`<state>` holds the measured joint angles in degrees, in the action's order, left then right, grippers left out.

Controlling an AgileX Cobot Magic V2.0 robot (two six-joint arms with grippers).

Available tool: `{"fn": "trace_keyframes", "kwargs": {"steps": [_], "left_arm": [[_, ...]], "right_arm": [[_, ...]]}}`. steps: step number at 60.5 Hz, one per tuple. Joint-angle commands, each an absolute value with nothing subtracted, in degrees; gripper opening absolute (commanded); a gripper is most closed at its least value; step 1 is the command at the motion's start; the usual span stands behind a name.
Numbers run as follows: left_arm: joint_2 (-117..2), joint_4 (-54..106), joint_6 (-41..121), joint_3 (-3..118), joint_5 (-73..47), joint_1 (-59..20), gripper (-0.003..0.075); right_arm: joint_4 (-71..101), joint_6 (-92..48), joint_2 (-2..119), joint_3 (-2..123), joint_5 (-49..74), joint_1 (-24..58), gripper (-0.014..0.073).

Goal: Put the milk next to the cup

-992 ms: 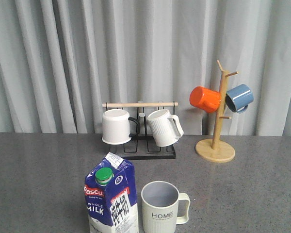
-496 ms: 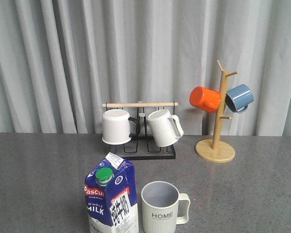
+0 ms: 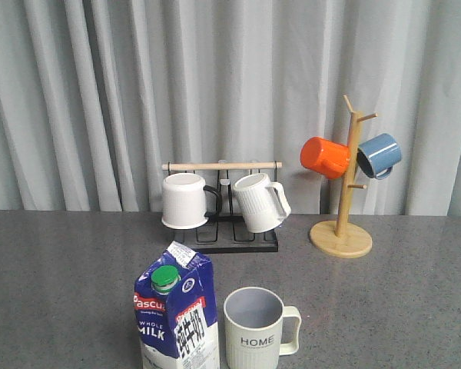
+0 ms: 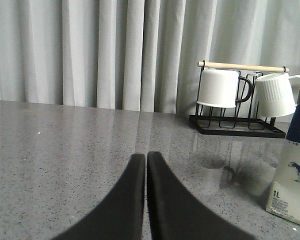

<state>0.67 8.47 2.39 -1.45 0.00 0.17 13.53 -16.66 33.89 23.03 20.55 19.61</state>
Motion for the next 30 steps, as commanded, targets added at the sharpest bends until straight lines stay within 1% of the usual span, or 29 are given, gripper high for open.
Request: {"fn": "trace_keyframes", "kwargs": {"steps": [1, 14, 20, 25, 30], "left_arm": [[1.37, 8.89, 2.10, -2.82, 4.11, 0.24, -0.0008], [1.37, 8.89, 2.10, -2.82, 4.11, 0.24, -0.0008], [1.37, 8.89, 2.10, -2.82, 4.11, 0.24, -0.0008], [1.37, 8.89, 2.10, -2.82, 4.11, 0.24, -0.0008], [1.37, 8.89, 2.10, -2.82, 4.11, 0.24, -0.0008]], "right_arm": [[13.71, -16.61, 34.05, 24.56, 16.93, 19.53, -0.0005], [13.56, -16.94, 33.79, 23.88, 16.87, 19.53, -0.0005], [12.66, -17.08, 30.05, 21.26, 15.09, 19.16, -0.0005], [12.56, -14.61, 25.73, 17.56, 9.87, 16.56, -0.0005], [10.12, -10.35, 19.86, 13.33, 4.92, 11.75, -0.0005]]}}
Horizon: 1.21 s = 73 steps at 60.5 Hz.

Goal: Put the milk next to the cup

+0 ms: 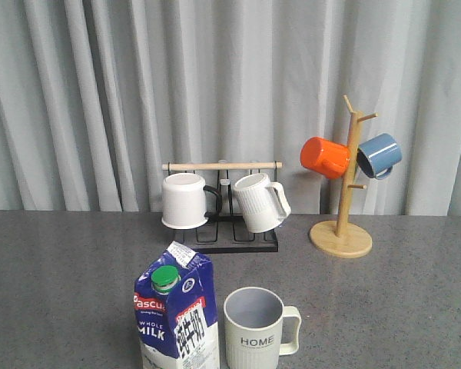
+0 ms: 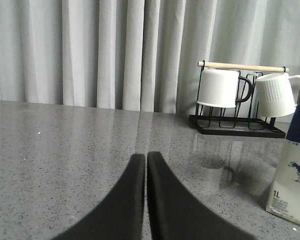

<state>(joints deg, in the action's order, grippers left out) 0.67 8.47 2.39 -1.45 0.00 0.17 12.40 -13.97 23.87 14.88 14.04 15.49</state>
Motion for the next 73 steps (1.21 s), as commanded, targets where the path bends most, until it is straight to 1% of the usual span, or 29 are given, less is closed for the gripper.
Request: {"fn": "trace_keyframes", "kwargs": {"steps": [1, 13, 23, 33, 73], "left_arm": [[1.37, 8.89, 2.10, -2.82, 4.11, 0.24, -0.0008], [1.37, 8.89, 2.10, -2.82, 4.11, 0.24, -0.0008], [1.37, 8.89, 2.10, -2.82, 4.11, 0.24, -0.0008], [1.37, 8.89, 2.10, -2.82, 4.11, 0.24, -0.0008], [1.37, 8.89, 2.10, -2.82, 4.11, 0.24, -0.0008]], "right_arm": [[9.40, -9.62, 18.92, 12.73, 4.44, 10.95, -0.0005], [-2.53, 6.02, 6.25, 4.38, 3.56, 0.97, -0.0005], [-8.27, 15.71, -1.15, -2.08, 2.61, -2.21, -0.0005], [-12.52, 16.15, -1.26, -2.10, 3.34, -1.95, -0.0005], [-12.52, 16.00, -1.20, -2.10, 3.54, -1.95, -0.0005]]}}
